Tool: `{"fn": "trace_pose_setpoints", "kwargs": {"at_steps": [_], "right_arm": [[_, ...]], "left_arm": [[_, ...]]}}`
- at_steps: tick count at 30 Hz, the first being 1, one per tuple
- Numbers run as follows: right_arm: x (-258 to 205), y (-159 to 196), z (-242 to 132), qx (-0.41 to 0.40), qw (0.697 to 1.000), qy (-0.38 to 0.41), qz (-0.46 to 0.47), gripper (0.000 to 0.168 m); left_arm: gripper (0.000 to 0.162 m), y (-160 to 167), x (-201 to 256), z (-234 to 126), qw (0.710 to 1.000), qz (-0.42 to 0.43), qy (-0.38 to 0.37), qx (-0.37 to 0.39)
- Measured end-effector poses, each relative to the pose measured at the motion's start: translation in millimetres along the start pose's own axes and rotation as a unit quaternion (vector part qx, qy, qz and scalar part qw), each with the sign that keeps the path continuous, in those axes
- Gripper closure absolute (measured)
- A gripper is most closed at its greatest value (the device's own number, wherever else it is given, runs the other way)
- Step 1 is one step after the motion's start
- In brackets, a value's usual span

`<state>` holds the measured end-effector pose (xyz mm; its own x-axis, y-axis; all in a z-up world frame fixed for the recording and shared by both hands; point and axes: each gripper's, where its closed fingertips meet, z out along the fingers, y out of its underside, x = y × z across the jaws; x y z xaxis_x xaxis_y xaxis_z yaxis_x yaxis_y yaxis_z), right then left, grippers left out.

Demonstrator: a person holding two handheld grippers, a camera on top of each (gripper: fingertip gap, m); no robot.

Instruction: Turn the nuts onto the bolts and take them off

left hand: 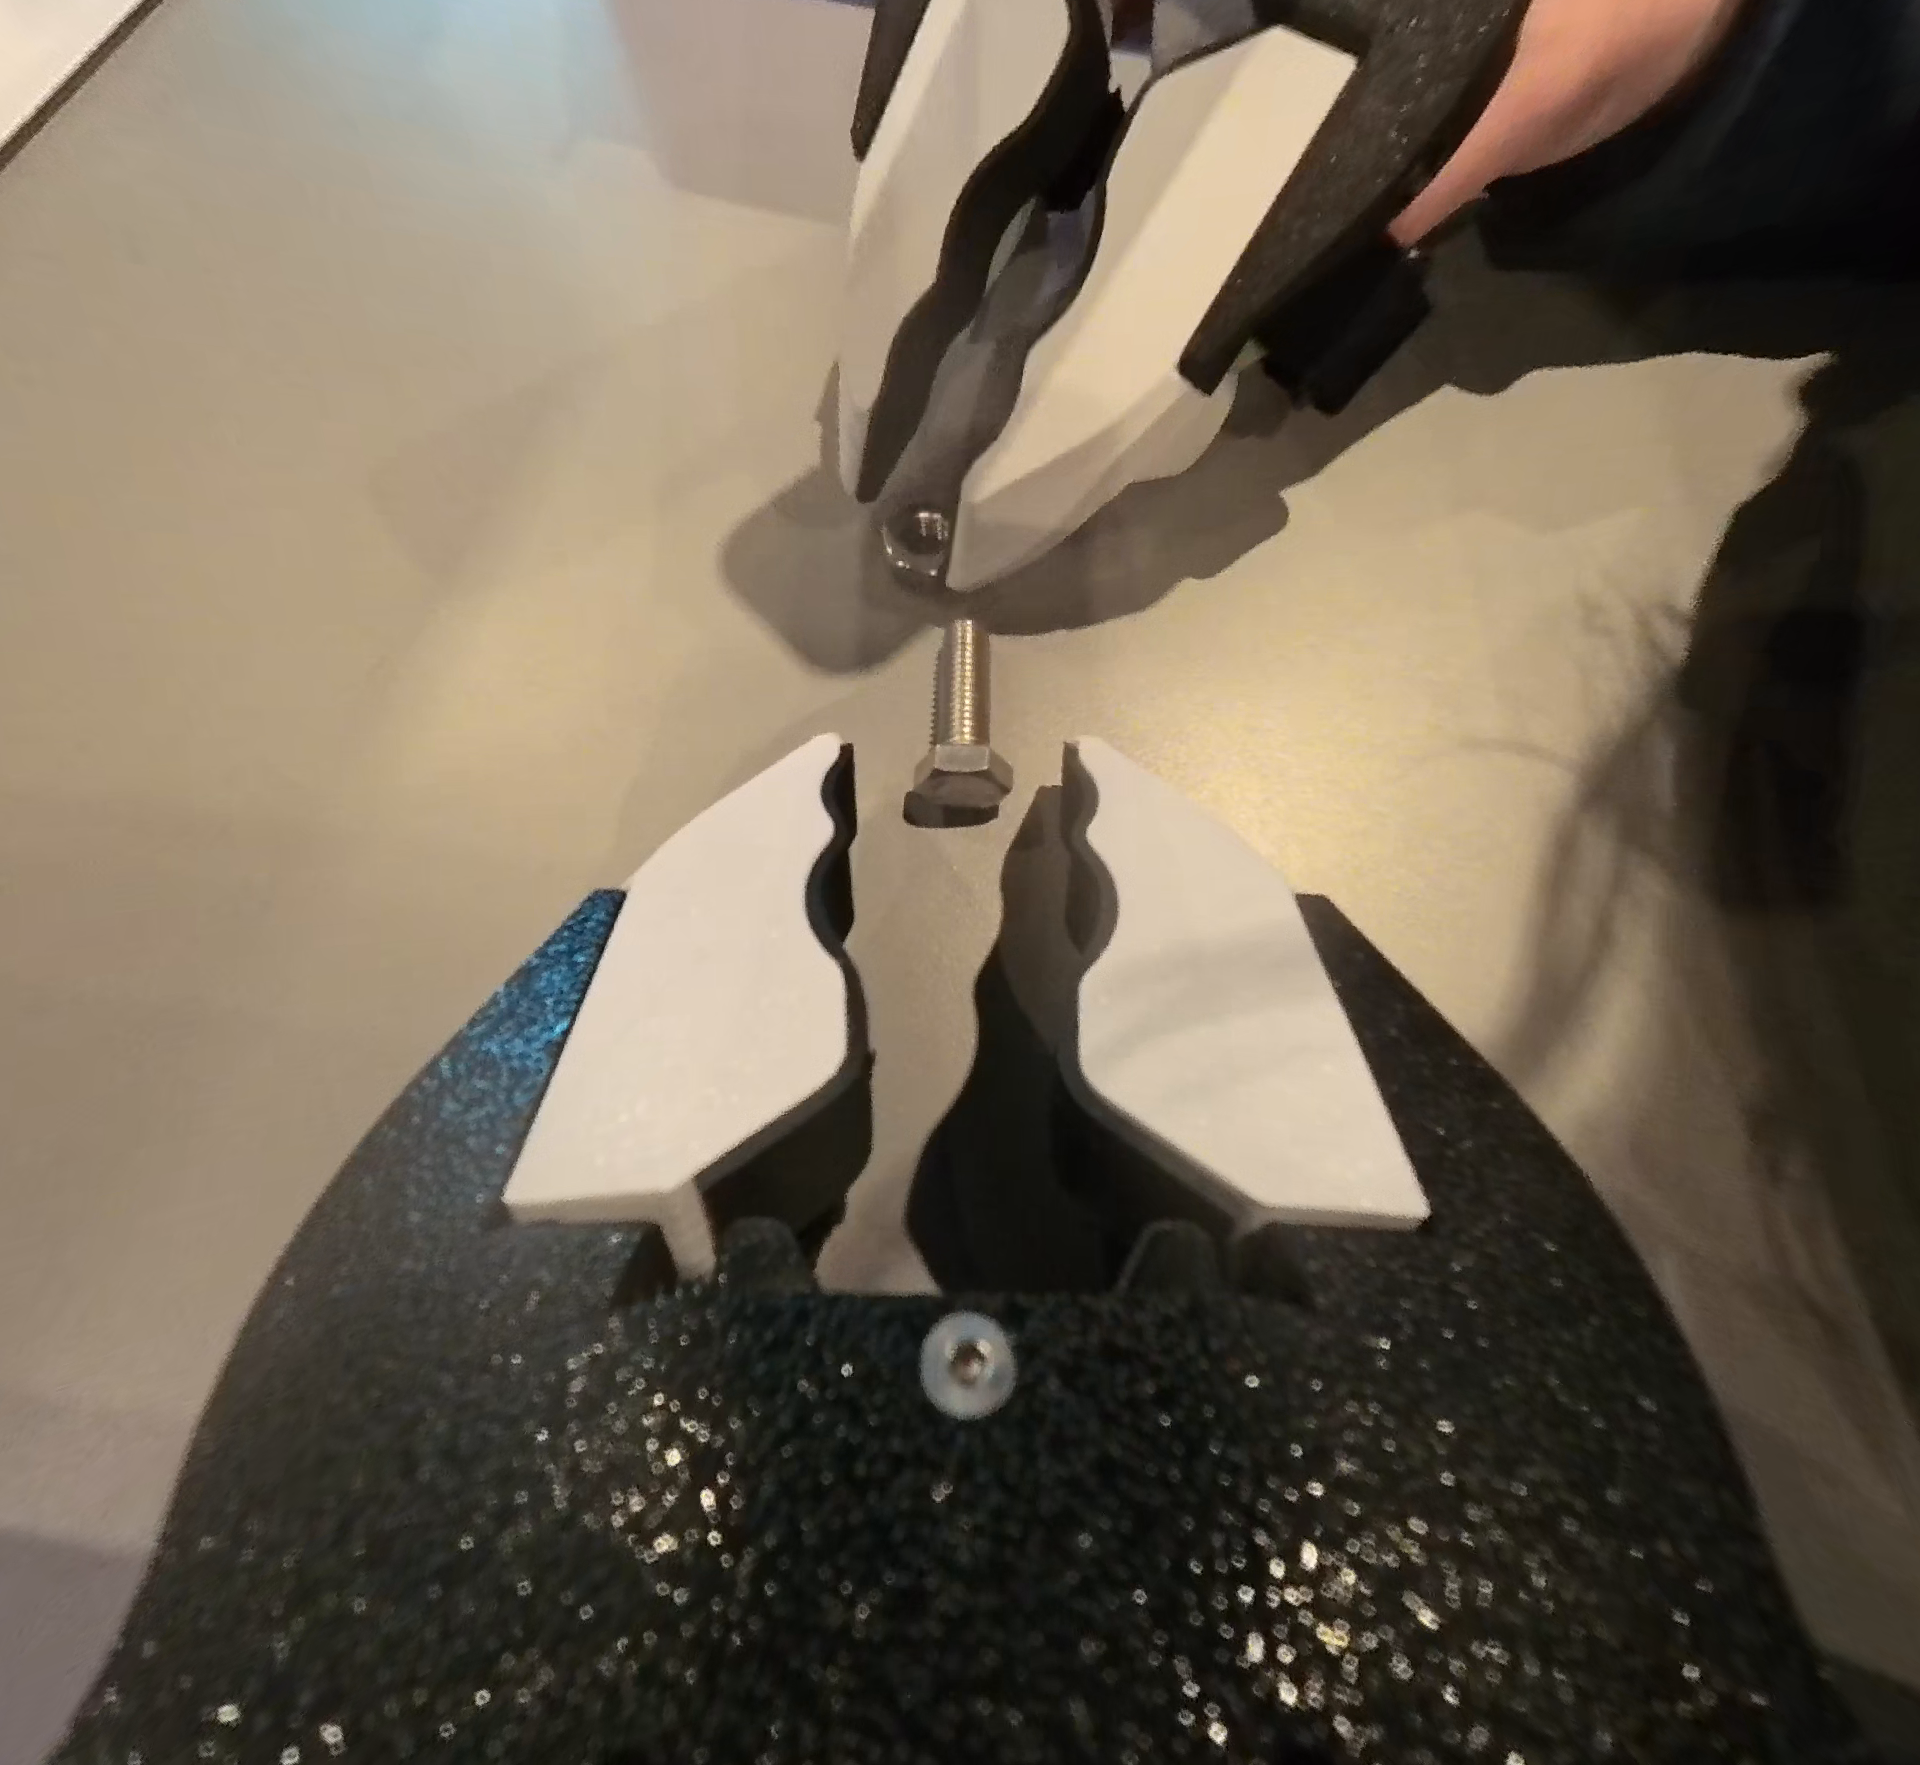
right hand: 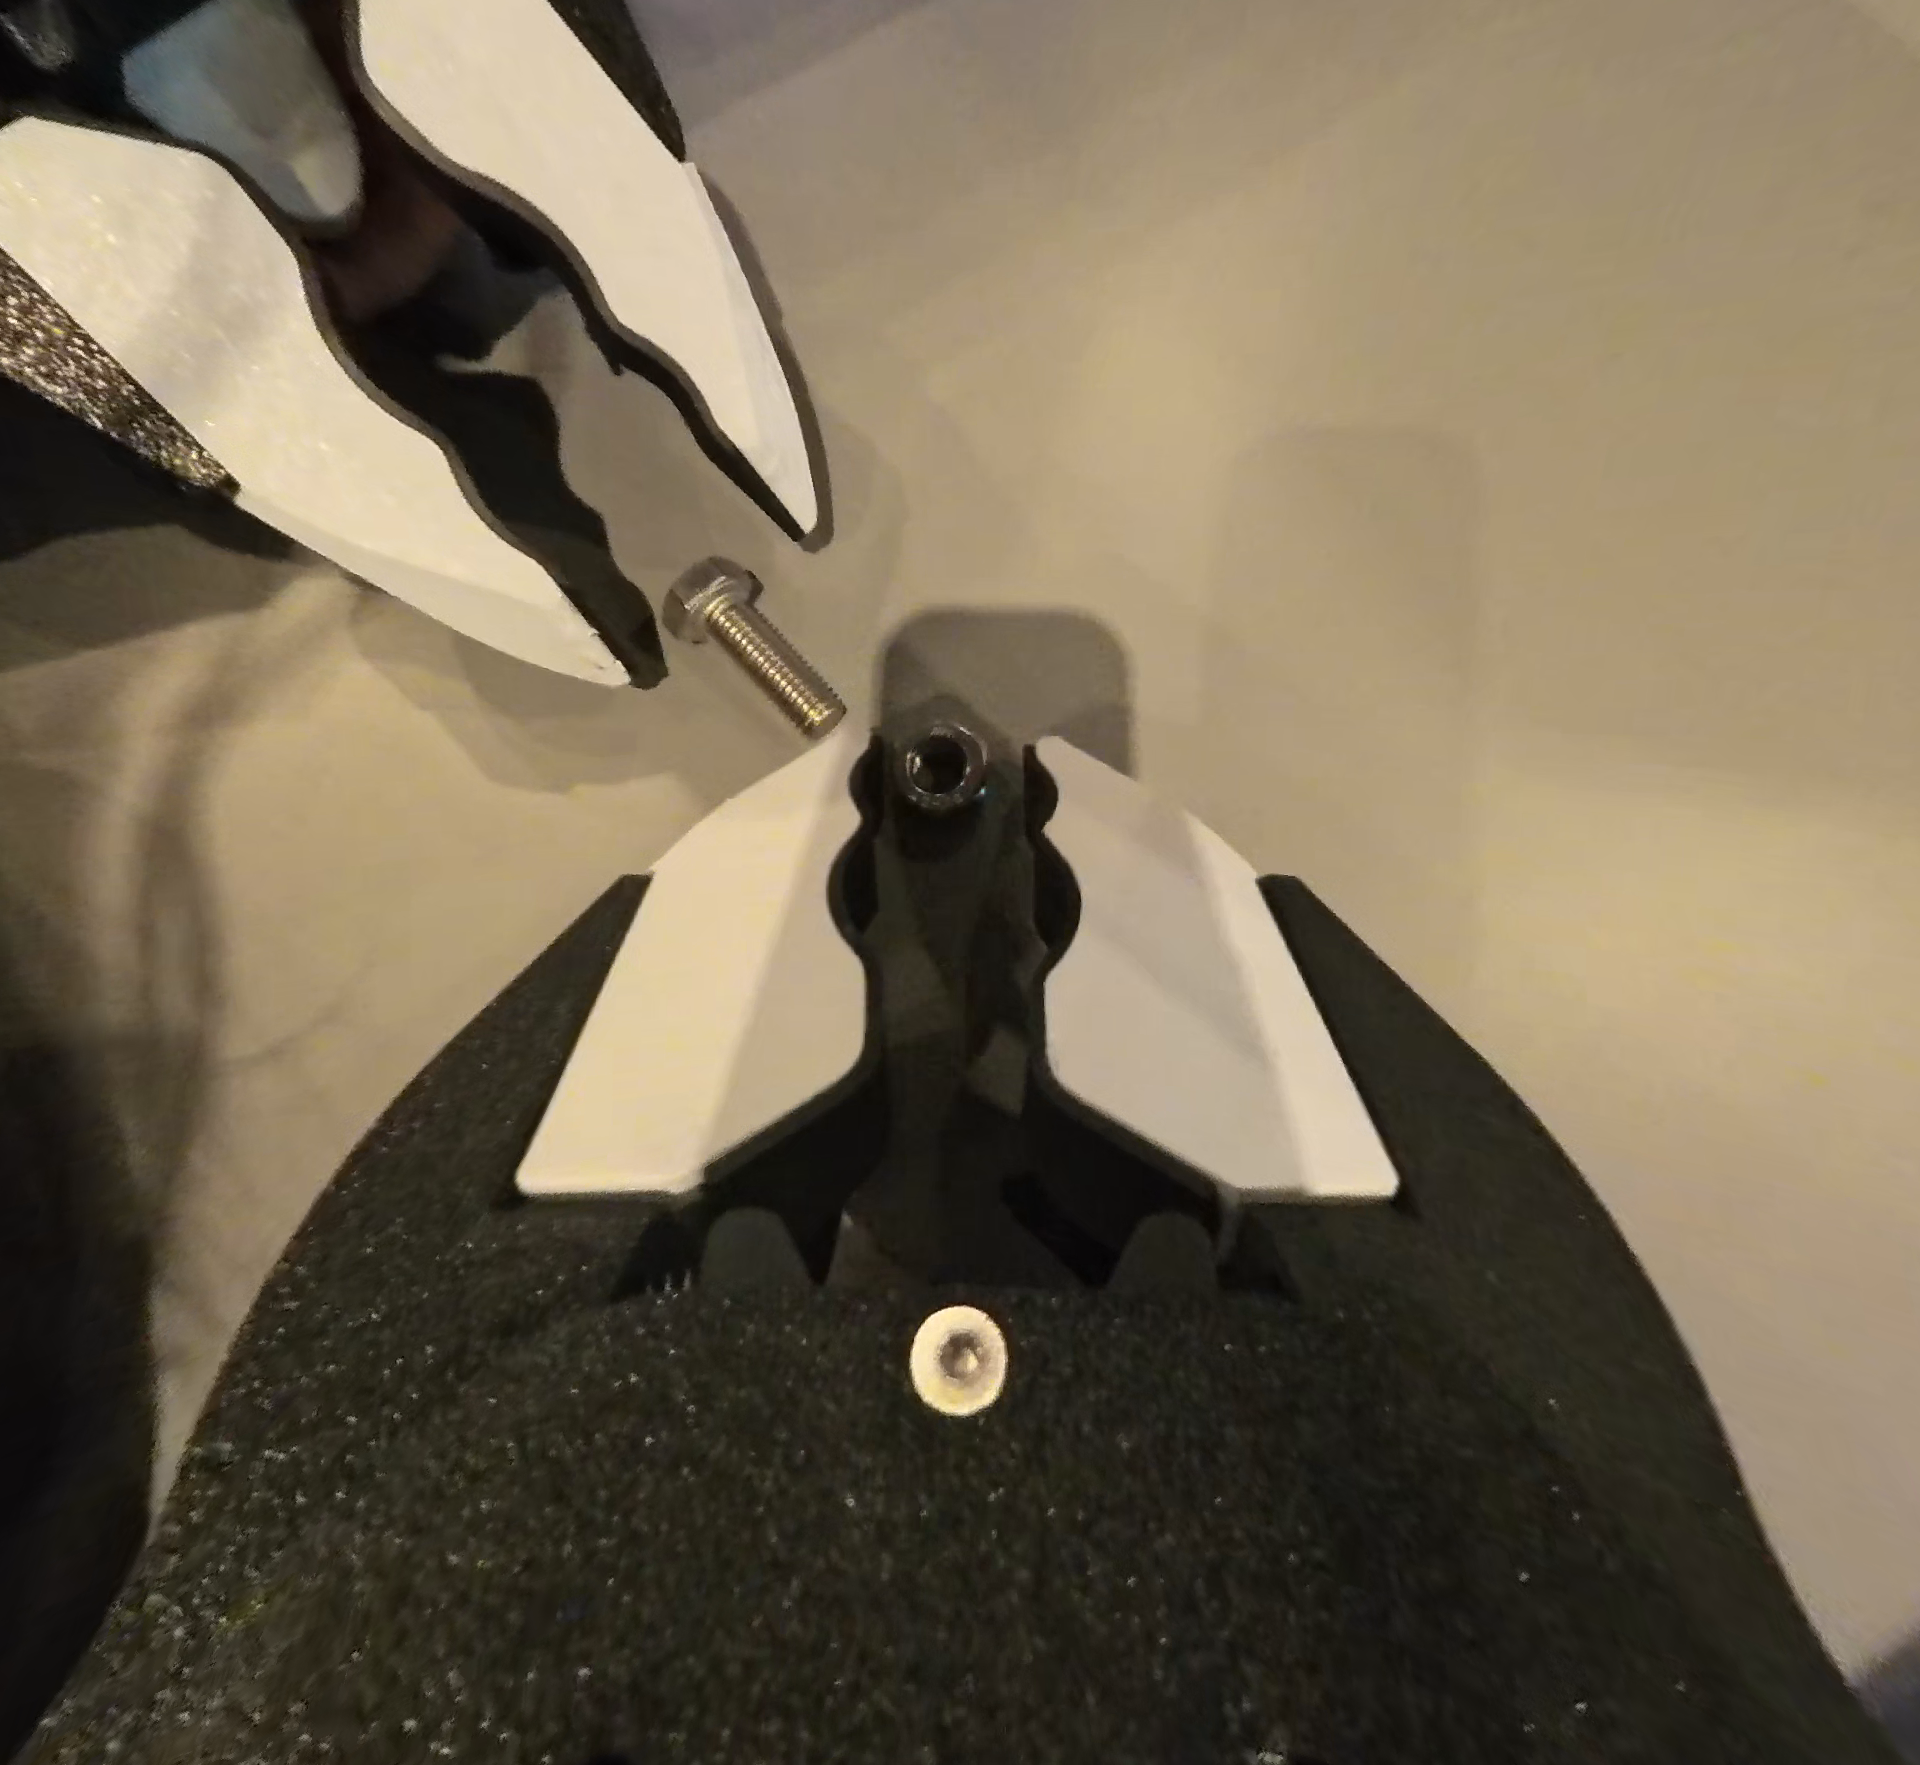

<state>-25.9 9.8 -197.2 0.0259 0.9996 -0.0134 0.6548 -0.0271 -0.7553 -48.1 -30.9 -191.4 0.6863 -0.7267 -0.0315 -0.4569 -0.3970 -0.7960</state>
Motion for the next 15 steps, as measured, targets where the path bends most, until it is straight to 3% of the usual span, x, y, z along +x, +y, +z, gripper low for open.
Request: {"fn": "trace_pose_setpoints", "kwargs": {"at_steps": [3, 15], "right_arm": [[-2.9, 0.5, 0.5, -0.005, 1.000, -0.002, -0.009, 0.150], [2.6, -18.2, -18.7, 0.018, 0.998, 0.045, -0.035, 0.151]], "left_arm": [[0.125, 0.0, 0.0, 0.1, 1.000, 0.000, 0.001, 0.000], [0.125, 0.0, -0.3, 0.4, 1.000, -0.002, 0.002, -0.001]]}}
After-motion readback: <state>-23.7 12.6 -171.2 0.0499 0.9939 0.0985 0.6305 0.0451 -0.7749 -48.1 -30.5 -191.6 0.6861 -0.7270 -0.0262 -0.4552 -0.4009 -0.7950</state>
